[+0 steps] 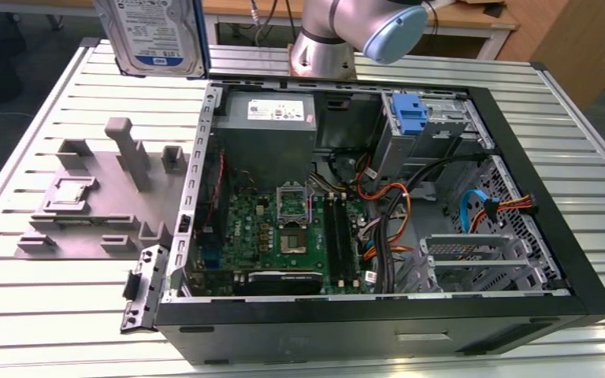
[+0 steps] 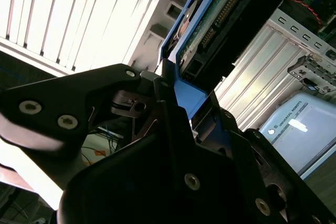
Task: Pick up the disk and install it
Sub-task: 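Pick up the disk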
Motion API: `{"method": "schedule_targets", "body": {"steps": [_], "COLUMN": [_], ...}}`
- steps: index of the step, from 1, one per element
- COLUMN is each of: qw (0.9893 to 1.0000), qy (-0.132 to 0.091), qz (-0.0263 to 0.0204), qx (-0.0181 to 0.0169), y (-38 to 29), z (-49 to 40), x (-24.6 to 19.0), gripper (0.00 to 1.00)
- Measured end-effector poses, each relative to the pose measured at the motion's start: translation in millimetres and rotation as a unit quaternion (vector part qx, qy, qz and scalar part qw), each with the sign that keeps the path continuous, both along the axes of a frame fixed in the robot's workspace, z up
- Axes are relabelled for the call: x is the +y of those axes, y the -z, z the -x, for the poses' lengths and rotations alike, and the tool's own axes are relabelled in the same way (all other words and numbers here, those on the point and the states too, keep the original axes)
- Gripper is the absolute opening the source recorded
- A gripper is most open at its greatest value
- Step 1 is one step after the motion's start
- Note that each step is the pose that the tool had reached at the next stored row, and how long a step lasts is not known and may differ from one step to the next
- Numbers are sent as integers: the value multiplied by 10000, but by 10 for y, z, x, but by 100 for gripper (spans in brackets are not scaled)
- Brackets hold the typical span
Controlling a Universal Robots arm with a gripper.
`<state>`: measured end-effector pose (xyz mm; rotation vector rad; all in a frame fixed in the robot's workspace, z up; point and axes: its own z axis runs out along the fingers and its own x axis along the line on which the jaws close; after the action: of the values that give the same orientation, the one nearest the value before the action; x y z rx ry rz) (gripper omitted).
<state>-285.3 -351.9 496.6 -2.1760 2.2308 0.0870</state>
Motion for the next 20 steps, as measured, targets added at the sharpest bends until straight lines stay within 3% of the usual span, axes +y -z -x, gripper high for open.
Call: {"method": "schedule_targets", "body": {"steps": [20], "qw": [10000], "qy": [0], "qz": [0], "qx": [0], "y": [0], "z": [-56], "x": [0], "gripper": [36]}}
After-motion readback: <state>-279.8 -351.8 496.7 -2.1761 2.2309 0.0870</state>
